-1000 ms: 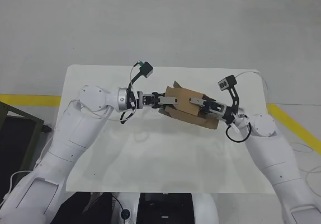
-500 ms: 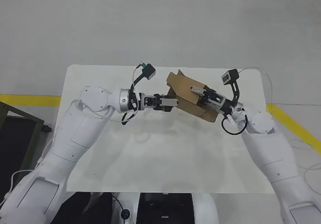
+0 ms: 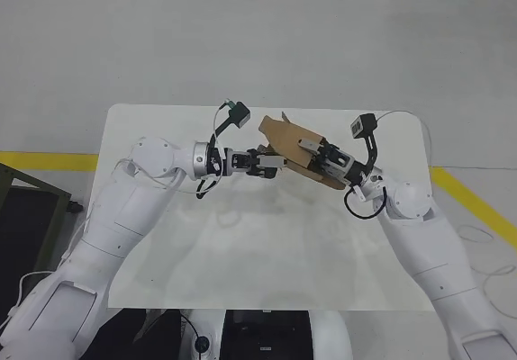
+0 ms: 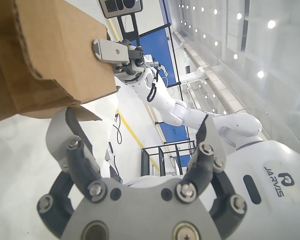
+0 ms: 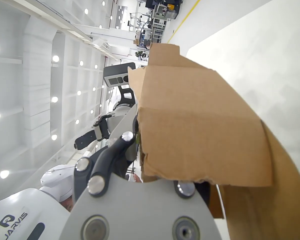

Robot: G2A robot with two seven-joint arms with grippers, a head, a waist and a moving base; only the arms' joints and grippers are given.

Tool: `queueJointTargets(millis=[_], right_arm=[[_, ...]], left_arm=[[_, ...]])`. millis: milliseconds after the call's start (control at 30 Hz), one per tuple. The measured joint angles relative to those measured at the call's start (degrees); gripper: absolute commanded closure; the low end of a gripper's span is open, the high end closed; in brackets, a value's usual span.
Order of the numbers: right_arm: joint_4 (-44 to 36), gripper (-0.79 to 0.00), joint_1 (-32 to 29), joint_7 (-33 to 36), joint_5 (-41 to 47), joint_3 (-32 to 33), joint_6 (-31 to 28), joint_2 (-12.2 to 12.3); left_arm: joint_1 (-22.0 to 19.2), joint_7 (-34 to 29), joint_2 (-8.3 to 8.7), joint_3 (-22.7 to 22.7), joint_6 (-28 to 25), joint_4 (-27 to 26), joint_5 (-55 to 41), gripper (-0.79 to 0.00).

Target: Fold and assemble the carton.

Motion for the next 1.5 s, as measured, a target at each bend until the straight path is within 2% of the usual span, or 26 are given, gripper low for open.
queueJointTargets(millis=[267, 567, 1033, 1233, 1367, 1500], right_arm=[[-0.7, 0.000, -0.8, -0.1, 0.4, -0.1, 0.8, -0.2], [0.4, 0.000, -0.6, 0.2, 0.7, 2.1, 0.3, -0.1], [0.9, 0.000, -1.5, 11.8, 4.0, 5.9, -1.8, 0.9], [0.1, 0.000, -1.8, 16.9, 6.5, 7.0, -2.0, 1.3], [0.2, 0.000, -1.6, 20.0, 7.9, 7.8, -0.8, 1.6], [0.5, 0.000, -0.9, 22.0, 8.8, 8.2, 0.8, 1.7]], left_arm=[[-0.1, -0.1, -0.11, 0.2, -0.2, 0.4, -0.3, -0.785], [1.0, 0.0, 0.54, -2.3, -0.7, 0.0, -0.1, -0.785], [5.9, 4.5, 2.63, -10.2, -4.8, -1.6, 5.2, -0.785], [6.2, 7.2, 2.70, -10.1, -10.3, 0.7, 8.9, -0.785], [5.9, 9.2, 2.82, -10.1, -16.7, 1.6, 14.1, -0.785], [6.4, 15.5, 2.92, -11.1, -23.1, 2.1, 21.1, -0.785]])
